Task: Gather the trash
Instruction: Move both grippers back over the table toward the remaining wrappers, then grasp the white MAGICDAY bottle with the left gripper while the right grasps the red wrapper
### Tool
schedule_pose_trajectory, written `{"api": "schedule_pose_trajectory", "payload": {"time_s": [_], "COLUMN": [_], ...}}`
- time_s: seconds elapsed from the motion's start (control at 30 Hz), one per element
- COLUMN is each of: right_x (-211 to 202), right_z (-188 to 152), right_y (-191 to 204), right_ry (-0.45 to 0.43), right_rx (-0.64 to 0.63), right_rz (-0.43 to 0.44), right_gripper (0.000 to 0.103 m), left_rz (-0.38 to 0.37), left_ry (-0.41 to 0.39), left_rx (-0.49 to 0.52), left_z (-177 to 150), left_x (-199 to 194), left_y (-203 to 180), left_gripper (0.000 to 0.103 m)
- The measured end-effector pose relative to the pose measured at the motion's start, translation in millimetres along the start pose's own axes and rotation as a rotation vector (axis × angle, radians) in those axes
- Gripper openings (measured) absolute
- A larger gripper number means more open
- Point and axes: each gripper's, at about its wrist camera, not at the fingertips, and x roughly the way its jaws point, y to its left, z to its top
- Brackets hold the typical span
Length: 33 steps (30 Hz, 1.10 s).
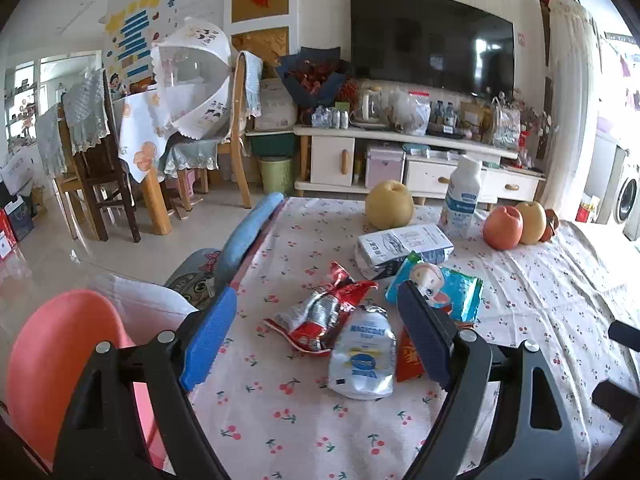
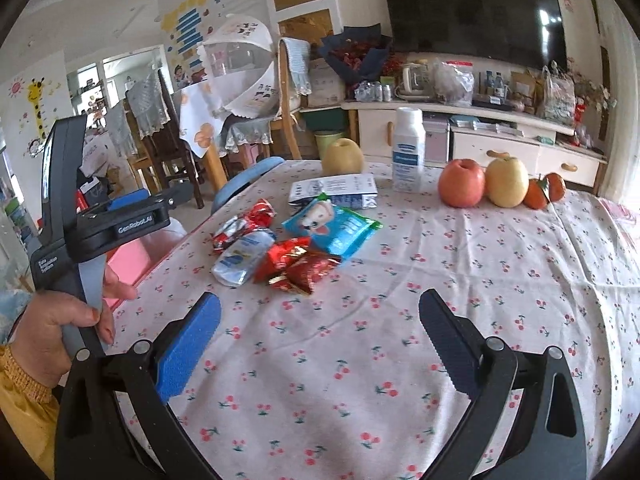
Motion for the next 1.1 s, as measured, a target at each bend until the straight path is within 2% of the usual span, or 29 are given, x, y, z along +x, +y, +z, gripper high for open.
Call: {"api": "schedule_pose_trajectory", "payload": {"time_s": [0.23,0.4,0.57,0.73,1.0,1.1], "right_x": [0,6,24,46,74,83], "right_z": [7,12,14,11,8,9], "right_y": [-37,-54,-59,-55,-54,-50], "right_ry": [0.003,0.023,0.074,0.135,0.197,0.209], "right_rx": [0.073,0.104,0.124,0.113,0.171,0.163], "right_rz": [-0.006,-0.018,0.003,0.020,0.128,0.157], "right_gripper": [0.098,0.098,0.098,0.098,0.098,0.096], "left_rz": [-0.050,-0.066,-0.048,-0.032,0.000,0.002], "left_ry": [0.081,0.188,0.274,0.304,0.353,0.352], "left_rx": [-0.040,-0.082,-0.046,-0.022,0.011,0.012], "left_z": [0,-7,-17,-19,-23,-22], "left_x": [23,47,67,78,90,92], "left_y": [-8,-8,-21,-27,-31,-30], "left_gripper": [0.083,0.083,0.083,0.083,0.069,0.068]}}
